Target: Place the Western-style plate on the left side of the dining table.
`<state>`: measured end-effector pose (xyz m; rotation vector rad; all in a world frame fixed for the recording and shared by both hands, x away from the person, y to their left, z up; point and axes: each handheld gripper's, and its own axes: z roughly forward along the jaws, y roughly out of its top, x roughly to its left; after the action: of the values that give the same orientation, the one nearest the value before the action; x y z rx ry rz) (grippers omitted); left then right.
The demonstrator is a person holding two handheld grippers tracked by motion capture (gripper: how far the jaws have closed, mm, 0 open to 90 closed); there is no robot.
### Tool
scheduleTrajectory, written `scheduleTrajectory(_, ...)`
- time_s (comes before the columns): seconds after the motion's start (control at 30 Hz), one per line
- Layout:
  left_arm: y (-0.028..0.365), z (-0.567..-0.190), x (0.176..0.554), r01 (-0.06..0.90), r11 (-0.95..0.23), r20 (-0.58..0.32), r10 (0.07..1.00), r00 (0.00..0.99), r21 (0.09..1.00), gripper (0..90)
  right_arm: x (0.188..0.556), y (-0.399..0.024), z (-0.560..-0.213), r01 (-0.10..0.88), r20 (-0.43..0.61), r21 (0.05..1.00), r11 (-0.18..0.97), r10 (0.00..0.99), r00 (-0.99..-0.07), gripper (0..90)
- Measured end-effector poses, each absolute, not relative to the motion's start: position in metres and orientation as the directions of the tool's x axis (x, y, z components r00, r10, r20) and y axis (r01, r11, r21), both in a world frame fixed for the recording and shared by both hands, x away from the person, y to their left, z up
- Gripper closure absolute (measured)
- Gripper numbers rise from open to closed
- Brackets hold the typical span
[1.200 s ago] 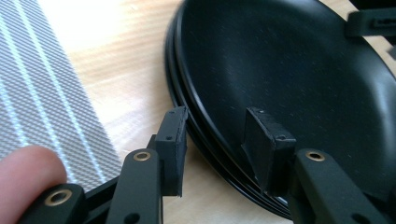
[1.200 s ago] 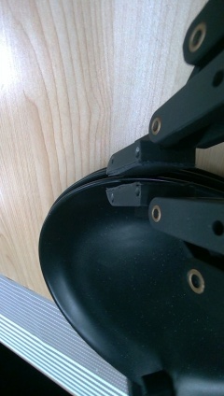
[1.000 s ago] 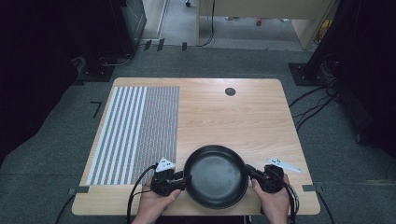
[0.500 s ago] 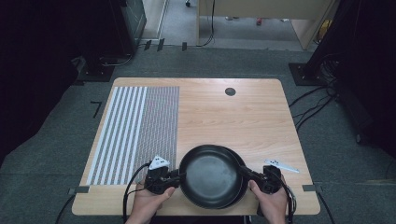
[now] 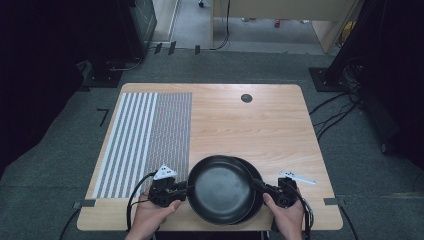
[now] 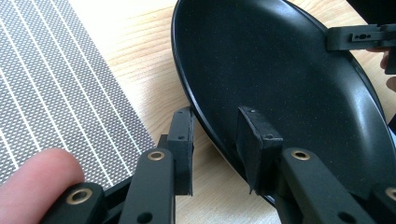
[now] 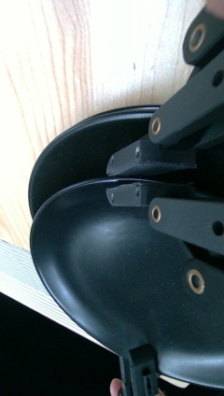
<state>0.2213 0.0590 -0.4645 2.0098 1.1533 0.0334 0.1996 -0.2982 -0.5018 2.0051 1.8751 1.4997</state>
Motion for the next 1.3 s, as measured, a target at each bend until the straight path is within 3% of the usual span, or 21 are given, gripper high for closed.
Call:
scheduleTrajectory(0.33, 0.059, -0.469, 0.222, 0.73, -0.249, -0.374, 0.728, 0.575, 0.637, 67.5, 0.202, -0.294, -0.511, 0.756, 0.658, 0.551, -0.353, 0.741, -0.133, 82.2)
scheduleTrajectory(0.8, 0.063, -0.472, 0.225, 0.76, -0.205, -0.44, 0.711, 0.549, 0.617, 70.2, 0.194, -0.293, -0.51, 0.693, 0.739, 0.523, -0.497, 0.669, -0.077, 86.3)
scheduleTrajectory(1.3, 0.069, -0.463, 0.23, 0.766, -0.176, -0.465, 0.704, 0.537, 0.619, 72.1, 0.197, -0.288, -0.496, 0.691, 0.726, 0.539, -0.482, 0.682, -0.09, 86.1)
